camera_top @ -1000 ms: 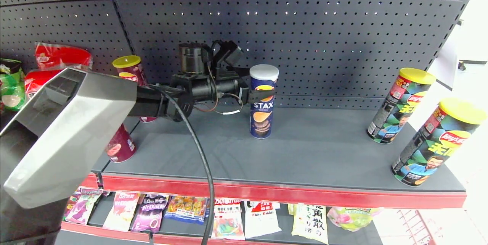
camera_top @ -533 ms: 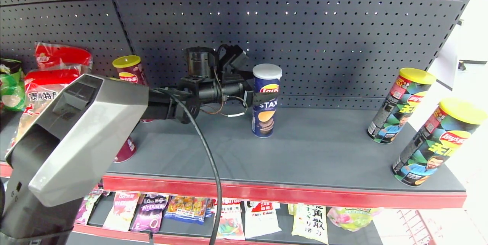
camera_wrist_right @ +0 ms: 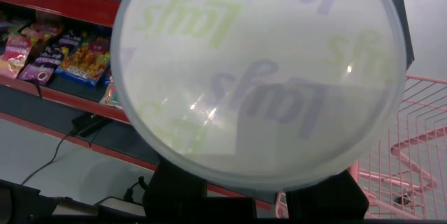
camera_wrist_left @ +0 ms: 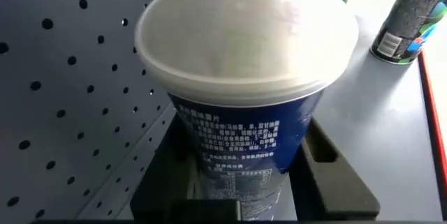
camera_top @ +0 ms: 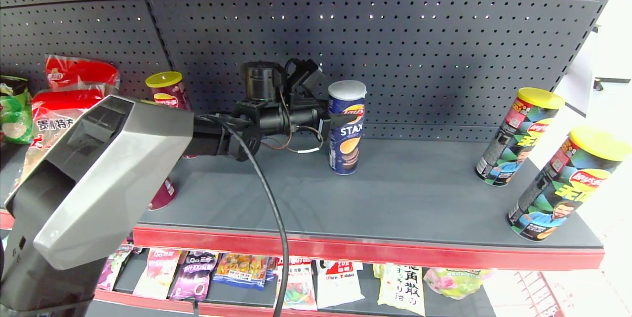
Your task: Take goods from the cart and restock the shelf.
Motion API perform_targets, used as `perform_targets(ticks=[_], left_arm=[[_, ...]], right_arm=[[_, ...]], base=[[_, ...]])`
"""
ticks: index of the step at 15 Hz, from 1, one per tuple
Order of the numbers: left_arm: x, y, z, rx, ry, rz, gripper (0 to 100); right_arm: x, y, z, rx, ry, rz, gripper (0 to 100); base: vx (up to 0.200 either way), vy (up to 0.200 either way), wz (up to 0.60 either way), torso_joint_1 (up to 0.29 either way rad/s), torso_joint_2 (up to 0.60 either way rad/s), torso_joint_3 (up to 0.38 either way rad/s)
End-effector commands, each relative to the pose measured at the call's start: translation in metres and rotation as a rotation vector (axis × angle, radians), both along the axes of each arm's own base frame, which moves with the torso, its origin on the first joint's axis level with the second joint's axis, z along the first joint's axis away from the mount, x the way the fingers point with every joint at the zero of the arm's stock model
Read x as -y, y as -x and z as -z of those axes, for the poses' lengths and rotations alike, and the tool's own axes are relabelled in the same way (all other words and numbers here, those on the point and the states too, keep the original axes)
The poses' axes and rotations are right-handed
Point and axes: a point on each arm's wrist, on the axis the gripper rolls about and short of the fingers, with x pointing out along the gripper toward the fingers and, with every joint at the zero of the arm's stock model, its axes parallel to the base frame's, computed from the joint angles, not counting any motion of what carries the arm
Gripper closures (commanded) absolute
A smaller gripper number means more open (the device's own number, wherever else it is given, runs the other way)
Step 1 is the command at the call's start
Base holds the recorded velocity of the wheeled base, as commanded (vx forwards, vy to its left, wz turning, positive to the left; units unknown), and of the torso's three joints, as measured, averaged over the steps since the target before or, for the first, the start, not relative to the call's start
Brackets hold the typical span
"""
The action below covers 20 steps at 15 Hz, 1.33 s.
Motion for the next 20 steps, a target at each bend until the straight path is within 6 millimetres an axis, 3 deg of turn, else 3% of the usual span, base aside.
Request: perform_targets(ticks=[1, 5, 9, 14, 20], left_arm=[[-0.009, 0.016, -0.024, 0.002, 0.016, 0.012, 100], [-0.04, 0.065, -0.046, -0.049, 0.006, 0.097, 100], [-0.066, 0.099, -0.028, -0.038, -0.048, 0.144, 100], [-0.066, 0.107, -0.003, -0.036, -0.098, 0.2, 100], [-0.057, 0.09, 0.008, 0.008, -0.076, 0.203, 100]], right_arm=[[0.0, 0.0, 0.0, -0.002, 0.001, -0.001, 100], [0.0, 0.0, 0.0, -0.002, 0.001, -0.001, 100], [0.0, 0.0, 0.0, -0.002, 0.001, -0.001, 100], [0.0, 0.0, 0.0, -0.002, 0.001, -0.001, 100], [0.0, 0.0, 0.0, -0.002, 0.001, -0.001, 100]], base=[[0.0, 0.0, 0.0, 0.0, 0.0, 0.0], [0.0, 0.0, 0.0, 0.0, 0.0, 0.0], [0.0, 0.0, 0.0, 0.0, 0.0, 0.0], [0.0, 0.0, 0.0, 0.0, 0.0, 0.0], [0.0, 0.0, 0.0, 0.0, 0.0, 0.0]])
